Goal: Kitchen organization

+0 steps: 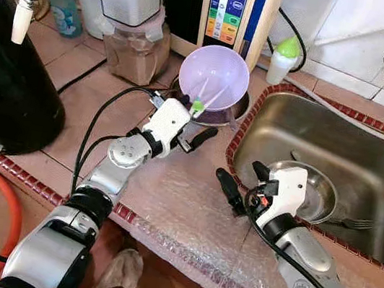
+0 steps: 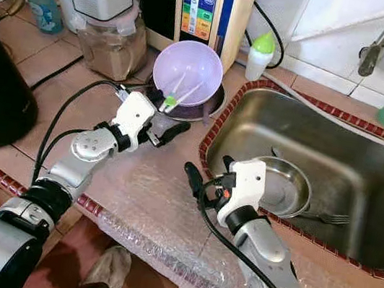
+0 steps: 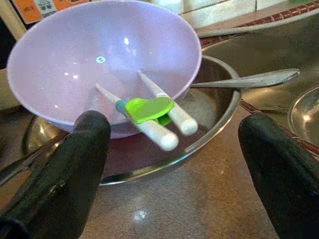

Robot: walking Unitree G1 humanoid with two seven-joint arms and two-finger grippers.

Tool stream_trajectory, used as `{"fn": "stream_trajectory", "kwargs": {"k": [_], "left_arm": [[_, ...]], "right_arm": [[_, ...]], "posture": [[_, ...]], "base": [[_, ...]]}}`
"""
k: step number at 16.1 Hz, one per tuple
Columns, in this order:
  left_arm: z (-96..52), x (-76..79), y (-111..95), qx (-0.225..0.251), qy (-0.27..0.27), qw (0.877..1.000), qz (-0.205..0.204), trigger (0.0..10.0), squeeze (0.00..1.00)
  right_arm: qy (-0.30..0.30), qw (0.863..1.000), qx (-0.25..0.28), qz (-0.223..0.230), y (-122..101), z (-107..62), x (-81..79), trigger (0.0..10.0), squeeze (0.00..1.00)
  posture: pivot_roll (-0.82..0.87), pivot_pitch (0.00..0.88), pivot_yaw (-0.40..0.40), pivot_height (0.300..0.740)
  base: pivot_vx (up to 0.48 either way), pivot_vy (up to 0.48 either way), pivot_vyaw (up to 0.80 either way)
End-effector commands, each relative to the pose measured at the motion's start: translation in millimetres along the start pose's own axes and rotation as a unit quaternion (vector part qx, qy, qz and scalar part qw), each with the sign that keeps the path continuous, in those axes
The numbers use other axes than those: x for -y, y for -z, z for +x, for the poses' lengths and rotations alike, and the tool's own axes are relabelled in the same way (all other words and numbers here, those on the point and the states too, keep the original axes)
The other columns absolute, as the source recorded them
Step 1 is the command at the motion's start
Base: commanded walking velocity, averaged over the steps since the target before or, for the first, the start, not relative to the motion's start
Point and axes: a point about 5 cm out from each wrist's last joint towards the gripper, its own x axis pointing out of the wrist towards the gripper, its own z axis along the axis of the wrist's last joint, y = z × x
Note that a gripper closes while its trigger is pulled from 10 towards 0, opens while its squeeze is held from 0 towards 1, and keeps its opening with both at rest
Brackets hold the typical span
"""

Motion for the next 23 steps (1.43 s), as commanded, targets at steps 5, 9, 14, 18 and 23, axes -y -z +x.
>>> {"fn": "stream_trajectory", "kwargs": {"k": [5,9,14,18,23], "left_arm": [[-1.2,5.1,12,-0.046,0.050,0.998,0.000,10.0,0.00],[-1.0,0.7,9,-0.052,0.061,0.997,-0.021,10.0,0.00],[-7.1,2.8,2,-0.052,0.108,0.993,-0.012,10.0,0.00],[-19.1,3.7,-2,-0.063,0.139,0.988,0.002,10.0,0.00],[-39.6,-5.2,-10,-0.071,0.148,0.986,0.013,10.0,0.00]], "right_arm": [[-0.011,1.000,0.005,-0.005,-4,1.1,-5.1,10.0,0.00],[-0.110,0.994,0.009,0.015,-19,-6.1,-20.4,10.0,0.00],[-0.153,0.988,-0.003,0.003,-24,-10.2,-22.2,10.0,0.00],[-0.155,0.988,-0.009,-0.002,-24,-8.3,-20.8,10.0,0.00],[-0.160,0.987,-0.015,0.000,-21,-5.6,-21.8,10.0,0.00]], "posture": [[-0.21,0.125,0.033,0.740],[-0.20,0.127,0.038,0.740],[-0.19,0.124,0.040,0.740],[-0.18,0.119,0.038,0.740],[-0.16,0.106,0.036,0.740]], "base": [[0.000,0.000,0.00],[0.000,0.000,0.00],[0.000,0.000,0.00],[0.000,0.000,0.00],[0.000,0.000,0.00]]}}
